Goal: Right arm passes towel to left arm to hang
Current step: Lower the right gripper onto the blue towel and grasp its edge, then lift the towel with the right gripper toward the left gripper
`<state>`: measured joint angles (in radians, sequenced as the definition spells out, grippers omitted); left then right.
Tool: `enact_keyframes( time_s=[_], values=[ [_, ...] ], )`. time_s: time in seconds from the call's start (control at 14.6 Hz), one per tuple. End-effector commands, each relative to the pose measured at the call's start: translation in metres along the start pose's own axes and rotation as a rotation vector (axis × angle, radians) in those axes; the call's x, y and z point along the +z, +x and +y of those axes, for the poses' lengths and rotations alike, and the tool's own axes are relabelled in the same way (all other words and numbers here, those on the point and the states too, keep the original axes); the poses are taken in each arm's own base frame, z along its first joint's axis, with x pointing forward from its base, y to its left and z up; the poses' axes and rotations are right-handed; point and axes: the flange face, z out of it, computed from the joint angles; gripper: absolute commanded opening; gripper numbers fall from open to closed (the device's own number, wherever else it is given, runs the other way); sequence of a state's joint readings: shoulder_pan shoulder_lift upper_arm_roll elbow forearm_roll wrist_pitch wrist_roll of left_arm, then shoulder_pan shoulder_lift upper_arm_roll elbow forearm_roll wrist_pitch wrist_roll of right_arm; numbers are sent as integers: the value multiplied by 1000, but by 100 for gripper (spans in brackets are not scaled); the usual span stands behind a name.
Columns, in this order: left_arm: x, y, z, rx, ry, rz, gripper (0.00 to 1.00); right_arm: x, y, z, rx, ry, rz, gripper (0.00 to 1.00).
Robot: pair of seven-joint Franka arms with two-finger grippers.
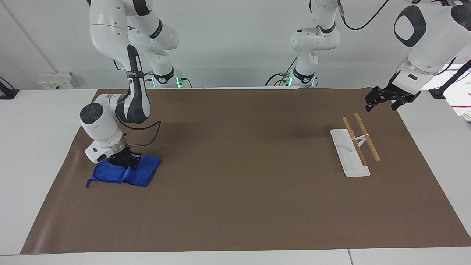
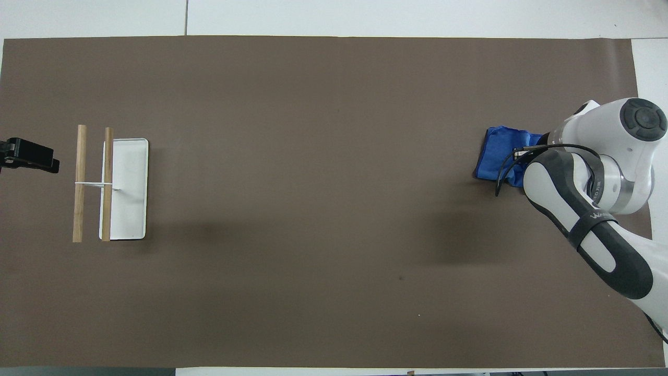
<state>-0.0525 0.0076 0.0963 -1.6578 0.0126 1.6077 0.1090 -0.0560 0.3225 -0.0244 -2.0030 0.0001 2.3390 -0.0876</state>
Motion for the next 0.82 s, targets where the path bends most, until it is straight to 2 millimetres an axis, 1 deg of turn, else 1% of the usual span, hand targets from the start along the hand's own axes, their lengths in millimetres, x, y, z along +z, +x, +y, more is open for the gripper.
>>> enact_keyframes(
  time_s=[0.0, 0.07, 0.14, 0.27, 0.34, 0.55, 0.62, 0.68, 0.75],
  values=[
    [-1, -6, 2, 8, 11, 12, 100, -20, 13, -3, -28, 12, -38, 0],
    [-1, -6, 2, 8, 11, 12, 100, -30, 18, -7, -34, 17, -61, 0],
    [-1, -6, 2, 8, 11, 12, 100, -44, 24, -16, -48, 24, -74, 0],
    [-1, -6, 2, 8, 11, 12, 100, -85, 37, -37, -71, 40, -96, 0],
    [-1, -6, 2, 8, 11, 12, 100, -102, 40, -50, -79, 53, -108, 0],
    [-1, -6, 2, 8, 11, 12, 100, -139, 41, -106, -17, 113, -126, 0],
    [-1, -6, 2, 8, 11, 12, 100, -152, 40, -131, 18, 142, -131, 0],
    [-1, -6, 2, 8, 11, 12, 100, -164, 39, -151, 90, 185, -141, 0],
    [-1, -6, 2, 8, 11, 12, 100, -168, 37, -169, 157, 231, -157, 0]
  ],
)
